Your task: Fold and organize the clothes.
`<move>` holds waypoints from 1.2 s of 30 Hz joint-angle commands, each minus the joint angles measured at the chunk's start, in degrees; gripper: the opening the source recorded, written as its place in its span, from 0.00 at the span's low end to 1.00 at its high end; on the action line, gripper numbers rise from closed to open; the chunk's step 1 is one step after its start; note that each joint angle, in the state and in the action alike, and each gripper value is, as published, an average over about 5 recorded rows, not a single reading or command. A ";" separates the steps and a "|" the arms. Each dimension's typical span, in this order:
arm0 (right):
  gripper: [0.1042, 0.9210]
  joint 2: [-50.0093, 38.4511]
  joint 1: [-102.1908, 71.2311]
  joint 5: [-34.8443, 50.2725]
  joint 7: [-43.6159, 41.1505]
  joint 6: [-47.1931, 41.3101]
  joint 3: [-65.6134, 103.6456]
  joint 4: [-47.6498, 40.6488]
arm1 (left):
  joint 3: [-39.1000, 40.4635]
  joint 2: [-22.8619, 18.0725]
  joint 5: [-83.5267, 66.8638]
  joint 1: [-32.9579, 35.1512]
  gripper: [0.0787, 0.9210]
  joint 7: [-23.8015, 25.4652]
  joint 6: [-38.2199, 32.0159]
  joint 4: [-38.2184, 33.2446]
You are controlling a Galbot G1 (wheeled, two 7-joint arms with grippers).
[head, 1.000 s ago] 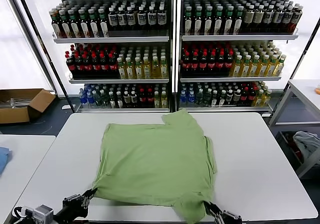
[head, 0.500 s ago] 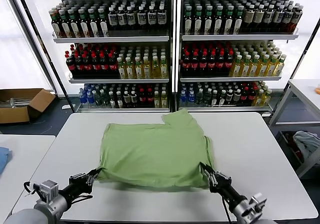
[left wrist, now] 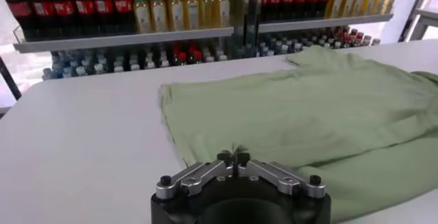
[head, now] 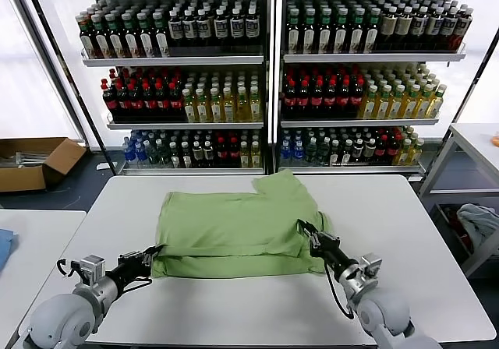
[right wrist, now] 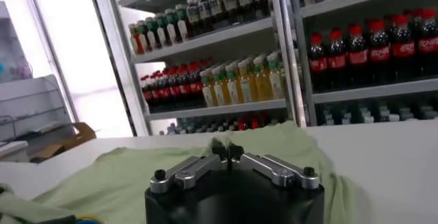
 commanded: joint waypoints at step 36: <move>0.45 -3.87 -20.46 -5.90 7.32 -8.42 6.66 13.19 | -5.10 -6.67 1.63 9.77 0.63 -3.28 -1.83 0.12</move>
